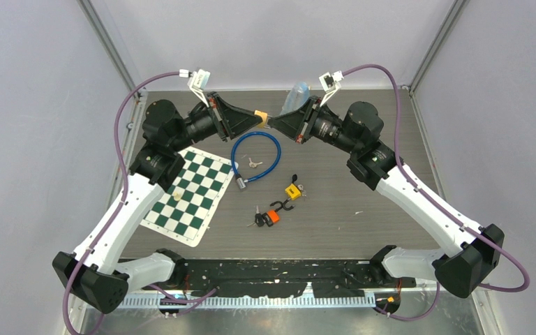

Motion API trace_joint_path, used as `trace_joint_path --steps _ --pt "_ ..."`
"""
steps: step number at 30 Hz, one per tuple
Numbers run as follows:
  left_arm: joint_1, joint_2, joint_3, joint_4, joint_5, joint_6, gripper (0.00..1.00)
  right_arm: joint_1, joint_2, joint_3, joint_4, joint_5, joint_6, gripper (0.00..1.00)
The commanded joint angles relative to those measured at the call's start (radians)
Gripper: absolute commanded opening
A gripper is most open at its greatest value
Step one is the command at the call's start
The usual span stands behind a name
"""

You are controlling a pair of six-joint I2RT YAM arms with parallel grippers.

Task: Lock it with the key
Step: Lock the lock.

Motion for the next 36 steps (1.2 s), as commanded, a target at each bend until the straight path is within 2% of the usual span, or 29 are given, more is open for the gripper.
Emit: trace_joint_path --steps 1,11,16,21,25,28,31,32,34,35,36 --pt "-0.128 0.101 -0.067 -0.095 0.214 -0.009 0.0 0.129 -0.005 0.032 0.333 -0.127 0.086 0.05" --pt "-0.133 0.136 -0.091 0.024 0.233 -0.115 0.0 0.131 -0.035 -0.025 0.49 -0.168 0.095 0.05" --pt "-0.139 0.151 -0.096 0.024 0.217 -0.112 0.0 0.134 -0.042 -0.051 0.593 -0.161 0.138 0.05" --pt "-0.141 0.152 -0.1 -0.002 0.193 -0.078 0.0 0.134 -0.046 -0.044 0.619 -0.142 0.187 0.05" --pt "-0.138 0.145 -0.079 -0.027 0.188 -0.053 0.0 0.133 -0.055 -0.038 0.537 -0.118 0.143 0.05" --pt "-0.12 0.126 -0.031 -0.092 0.171 -0.02 0.0 0.125 -0.082 -0.027 0.351 -0.069 0.067 0.05" --pt "-0.082 0.105 -0.008 -0.089 0.173 -0.028 0.0 0.087 -0.103 -0.03 0.194 -0.003 0.034 0.05" --pt "-0.068 0.097 -0.002 -0.081 0.175 -0.033 0.0 0.073 -0.113 -0.034 0.179 0.003 0.036 0.07" --pt "-0.039 0.083 0.013 -0.076 0.177 -0.044 0.0 0.036 -0.128 -0.055 0.156 0.014 0.054 0.16" --pt "-0.021 0.078 0.021 -0.073 0.178 -0.054 0.0 0.016 -0.141 -0.071 0.153 0.015 0.058 0.27" --pt "-0.009 0.073 0.028 -0.069 0.177 -0.063 0.0 0.007 -0.148 -0.082 0.15 0.016 0.062 0.33"
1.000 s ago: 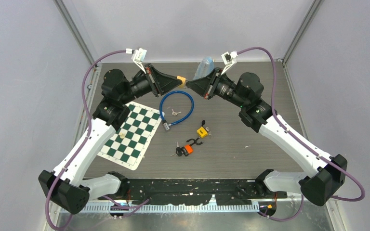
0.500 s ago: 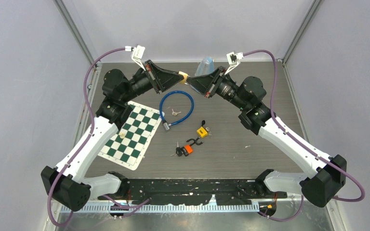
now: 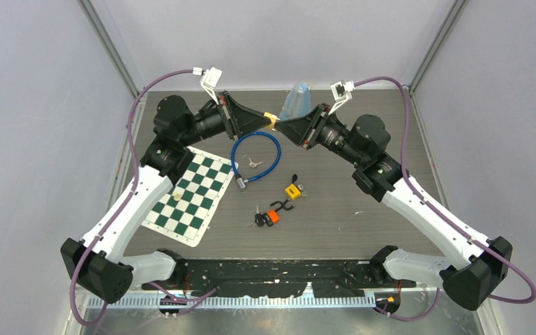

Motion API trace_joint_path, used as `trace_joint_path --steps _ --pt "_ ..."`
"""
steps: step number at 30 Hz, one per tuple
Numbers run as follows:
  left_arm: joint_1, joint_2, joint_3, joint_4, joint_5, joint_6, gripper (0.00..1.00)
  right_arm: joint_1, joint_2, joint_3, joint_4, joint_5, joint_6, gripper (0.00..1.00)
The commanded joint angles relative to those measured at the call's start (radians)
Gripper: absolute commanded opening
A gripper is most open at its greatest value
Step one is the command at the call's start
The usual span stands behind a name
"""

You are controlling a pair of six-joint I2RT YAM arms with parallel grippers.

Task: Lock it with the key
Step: Lock the lock.

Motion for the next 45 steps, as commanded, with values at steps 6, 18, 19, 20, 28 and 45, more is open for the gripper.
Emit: trace_joint_path --steps 6,18,19,20,28,45 --pt "0.059 0.002 0.025 -0.042 0.115 -0.105 0.0 -0.016 -0.088 -0.003 0.156 -0.146 0.009 0.69" --pt "0.072 -0.069 -0.025 0.274 0.051 -0.468 0.0 -0.006 -0.073 0.002 0.14 -0.025 0.052 0.85" --pt "0.071 -0.072 -0.024 0.287 0.042 -0.496 0.0 -0.005 -0.071 0.011 0.137 -0.029 0.052 0.85" --pt "0.069 -0.075 -0.02 0.29 0.038 -0.513 0.0 -0.002 -0.06 0.02 0.14 -0.036 0.062 0.85" --pt "0.061 -0.085 -0.021 0.3 0.028 -0.53 0.0 0.043 0.046 0.112 0.226 -0.137 0.182 0.72" --pt "0.061 -0.112 -0.064 0.303 0.039 -0.523 0.0 0.052 0.065 0.128 0.222 -0.13 0.211 0.42"
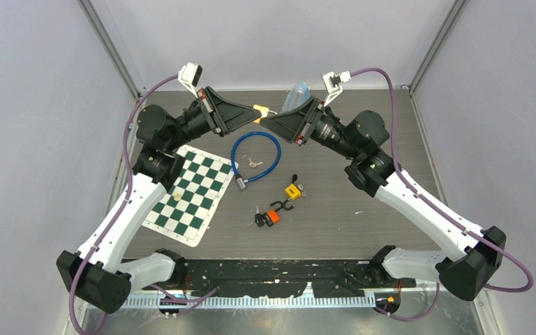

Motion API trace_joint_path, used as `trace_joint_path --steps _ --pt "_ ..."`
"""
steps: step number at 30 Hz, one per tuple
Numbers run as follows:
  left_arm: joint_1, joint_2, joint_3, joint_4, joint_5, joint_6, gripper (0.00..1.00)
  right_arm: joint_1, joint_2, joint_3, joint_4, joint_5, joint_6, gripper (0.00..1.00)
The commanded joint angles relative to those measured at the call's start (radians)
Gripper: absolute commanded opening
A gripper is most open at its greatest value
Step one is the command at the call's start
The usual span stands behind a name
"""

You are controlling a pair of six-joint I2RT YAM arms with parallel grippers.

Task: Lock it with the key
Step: Lock the lock.

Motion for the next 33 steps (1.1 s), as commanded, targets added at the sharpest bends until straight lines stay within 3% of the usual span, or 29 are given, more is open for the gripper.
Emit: trace_joint_path --steps 1,9,11,15,19,25,33 --pt "-0.005 -0.039 -0.003 0.071 0.002 -0.001 0.0 0.005 -0.001 0.055 0.045 -0.006 0.015 0.42" --pt "-0.005 -0.038 -0.003 0.069 0.004 0.006 0.0 0.005 0.021 0.067 0.025 -0.03 0.022 0.06" --pt "-0.004 -0.036 -0.001 0.062 0.006 0.013 0.04 0.005 0.016 0.065 0.023 -0.029 0.021 0.05" --pt "-0.002 -0.037 0.003 0.055 0.007 0.024 0.31 0.006 0.004 0.066 0.011 -0.024 -0.001 0.05" --pt "0.006 -0.047 0.001 0.05 0.007 0.036 0.45 0.003 -0.006 0.073 -0.009 -0.028 -0.017 0.05" --pt "0.03 -0.067 -0.004 0.018 0.027 0.067 0.46 -0.001 -0.021 0.079 -0.035 -0.027 -0.023 0.05" --pt "0.081 -0.103 -0.049 -0.014 0.067 0.114 0.39 -0.01 -0.042 0.093 -0.088 -0.033 -0.035 0.05"
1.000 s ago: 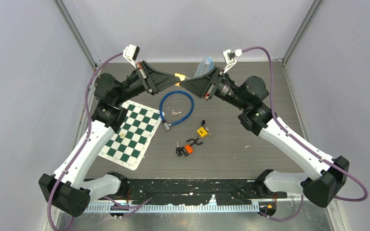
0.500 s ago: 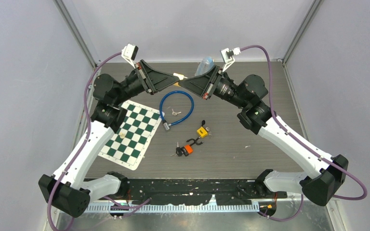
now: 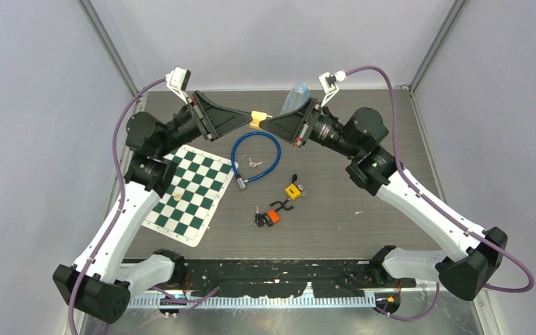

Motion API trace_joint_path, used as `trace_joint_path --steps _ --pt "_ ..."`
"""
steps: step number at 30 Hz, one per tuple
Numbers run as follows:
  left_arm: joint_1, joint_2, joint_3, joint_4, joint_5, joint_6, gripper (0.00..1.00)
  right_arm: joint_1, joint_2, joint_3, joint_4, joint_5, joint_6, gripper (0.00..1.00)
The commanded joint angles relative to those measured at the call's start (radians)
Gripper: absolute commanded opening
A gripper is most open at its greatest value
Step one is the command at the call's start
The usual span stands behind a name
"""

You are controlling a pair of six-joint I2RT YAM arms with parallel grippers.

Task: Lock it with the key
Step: Lock the lock, then place the key at the center of the board.

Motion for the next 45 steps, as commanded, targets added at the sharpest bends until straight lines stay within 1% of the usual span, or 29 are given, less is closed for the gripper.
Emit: trace_joint_path --steps 1,5,7,8,12,14,17,21,23,27,30,33,41,45 --pt "0.029 -0.039 -0.012 -0.008 0.041 0.057 0.37 -0.007 -0.046 0.059 0.009 -0.012 -0.017 0.05" --pt "0.037 -0.046 -0.02 -0.019 0.048 0.072 0.31 -0.007 -0.049 0.058 0.007 -0.021 -0.012 0.05" --pt "0.037 -0.043 -0.02 -0.021 0.05 0.073 0.31 -0.007 -0.051 0.055 0.005 -0.027 -0.012 0.05" --pt "0.037 -0.041 -0.019 -0.021 0.053 0.075 0.31 -0.008 -0.051 0.057 0.0 -0.029 -0.011 0.05" --pt "0.037 -0.034 -0.017 -0.023 0.053 0.09 0.38 -0.008 -0.048 0.07 -0.01 -0.055 -0.007 0.05" --pt "0.038 -0.028 -0.006 -0.041 0.053 0.114 0.38 -0.008 -0.048 0.072 -0.01 -0.065 0.0 0.05" --pt "0.038 -0.016 0.007 -0.056 0.06 0.13 0.29 -0.008 -0.05 0.074 -0.015 -0.071 0.005 0.05" --pt "0.037 -0.01 0.008 -0.05 0.075 0.134 0.11 -0.01 -0.05 0.074 -0.023 -0.071 0.005 0.05" --pt "0.038 -0.011 0.005 -0.049 0.077 0.137 0.01 -0.01 -0.048 0.076 -0.028 -0.071 0.005 0.05" --pt "0.05 -0.017 0.006 -0.078 0.073 0.168 0.0 -0.015 -0.046 0.073 -0.047 -0.065 0.006 0.05" --pt "0.083 -0.02 0.007 -0.136 0.056 0.184 0.0 -0.035 -0.047 0.069 -0.065 -0.057 0.009 0.05" --pt "0.11 -0.022 0.001 -0.136 0.066 0.187 0.0 -0.055 -0.051 0.062 -0.083 -0.057 0.014 0.05" --pt "0.138 -0.015 -0.001 -0.167 0.086 0.222 0.0 -0.098 -0.057 0.069 -0.117 -0.06 -0.005 0.05" --pt "0.139 -0.013 -0.012 -0.216 0.075 0.268 0.0 -0.131 -0.077 0.066 -0.193 -0.03 -0.04 0.05"
